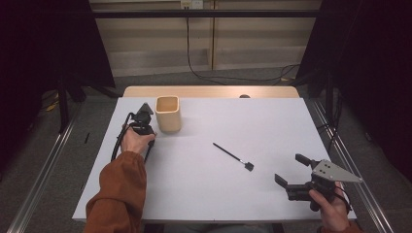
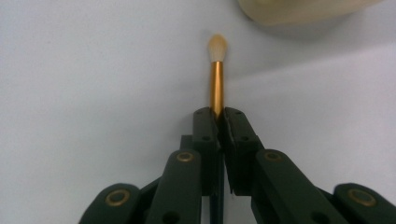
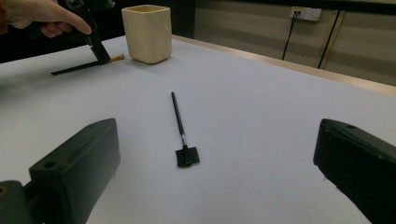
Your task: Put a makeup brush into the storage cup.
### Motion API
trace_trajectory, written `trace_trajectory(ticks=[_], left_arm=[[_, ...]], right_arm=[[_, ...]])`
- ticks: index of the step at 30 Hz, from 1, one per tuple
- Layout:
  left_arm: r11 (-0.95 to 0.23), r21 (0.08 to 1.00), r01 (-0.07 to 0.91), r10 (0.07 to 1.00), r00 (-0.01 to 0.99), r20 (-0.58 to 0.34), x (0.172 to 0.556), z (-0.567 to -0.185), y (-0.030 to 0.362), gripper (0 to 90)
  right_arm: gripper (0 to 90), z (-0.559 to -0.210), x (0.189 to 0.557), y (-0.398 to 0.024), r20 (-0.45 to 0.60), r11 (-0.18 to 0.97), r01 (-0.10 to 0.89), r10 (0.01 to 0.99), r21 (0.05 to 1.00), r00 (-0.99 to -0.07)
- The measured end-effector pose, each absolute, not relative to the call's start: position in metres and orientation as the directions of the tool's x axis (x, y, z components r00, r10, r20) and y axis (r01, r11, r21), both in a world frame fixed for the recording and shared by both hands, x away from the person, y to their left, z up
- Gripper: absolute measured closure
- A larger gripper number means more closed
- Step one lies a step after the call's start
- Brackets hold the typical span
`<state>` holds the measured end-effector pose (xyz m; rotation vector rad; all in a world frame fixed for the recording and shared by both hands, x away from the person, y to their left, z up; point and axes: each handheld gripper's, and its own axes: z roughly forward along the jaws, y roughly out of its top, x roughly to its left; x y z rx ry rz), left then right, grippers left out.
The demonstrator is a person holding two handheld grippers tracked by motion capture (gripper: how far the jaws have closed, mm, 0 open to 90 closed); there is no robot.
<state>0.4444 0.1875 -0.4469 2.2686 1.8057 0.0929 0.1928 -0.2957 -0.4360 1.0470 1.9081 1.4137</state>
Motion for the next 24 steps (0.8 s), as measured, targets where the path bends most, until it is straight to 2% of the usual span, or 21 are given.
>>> trace_trajectory(ticks=[10, 24], left_arm=[[-0.175, 0.263, 0.949, 0.964, 0.22, -0.15, 0.442, -0.441, 0.2, 84.3], [-0.174, 0.386, 0.906, 0.962, 0.241, -0.131, 0.434, -0.429, 0.209, 84.3]], right_arm=[[0.0, -0.436, 0.193, -0.295, 0.024, 0.15, 0.268, 0.834, 0.952, -0.551], [0.0, -0.436, 0.192, -0.295, 0.023, 0.15, 0.264, 0.832, 0.953, -0.555]])
